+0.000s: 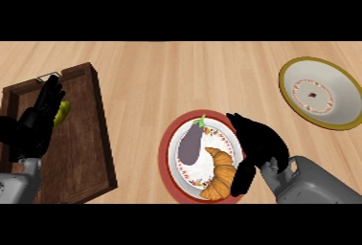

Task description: Pick the croissant from the plate and place it in the bowl

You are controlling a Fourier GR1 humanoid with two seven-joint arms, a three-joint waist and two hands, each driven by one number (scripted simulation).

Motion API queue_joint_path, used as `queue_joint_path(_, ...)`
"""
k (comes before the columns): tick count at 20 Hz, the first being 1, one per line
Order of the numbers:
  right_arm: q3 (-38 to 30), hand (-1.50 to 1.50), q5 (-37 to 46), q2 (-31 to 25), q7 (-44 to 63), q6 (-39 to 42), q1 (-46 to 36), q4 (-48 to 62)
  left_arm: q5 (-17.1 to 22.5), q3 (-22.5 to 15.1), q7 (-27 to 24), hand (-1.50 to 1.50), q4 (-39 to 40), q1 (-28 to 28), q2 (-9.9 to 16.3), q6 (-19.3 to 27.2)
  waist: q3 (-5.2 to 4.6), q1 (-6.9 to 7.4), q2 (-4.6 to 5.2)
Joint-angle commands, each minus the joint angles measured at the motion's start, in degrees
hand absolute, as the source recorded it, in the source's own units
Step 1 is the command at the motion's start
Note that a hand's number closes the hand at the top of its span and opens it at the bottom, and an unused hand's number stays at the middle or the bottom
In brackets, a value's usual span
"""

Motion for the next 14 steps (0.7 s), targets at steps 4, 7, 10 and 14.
queue_joint_path(4, 4.9, -1.50, 6.7, 7.0, 10.2, 0.2, -0.1, 3.9, -2.0, -0.4, 3.8, 0.00, -0.7, -2.8, -1.0, 0.9, 0.07, -0.50, 0.07)
queue_joint_path(7, 3.3, -1.50, 5.0, 8.4, 11.1, 1.6, -0.2, 5.1, -1.0, 1.4, -1.2, 0.00, 3.3, -1.2, -1.9, -0.8, 0.02, -0.73, 0.15)
queue_joint_path(10, 4.1, -1.50, 5.5, 8.5, 10.0, 1.1, 3.5, 5.3, -2.8, 1.1, 0.0, 0.00, -0.8, 0.2, -1.2, 0.3, 0.06, -0.66, -0.02)
queue_joint_path(14, 5.5, -1.50, 8.4, 10.1, 10.9, 0.6, 5.8, 3.8, -2.4, 1.9, 1.4, 0.00, -0.1, -0.9, -1.6, -0.5, 0.06, -0.93, -0.03)
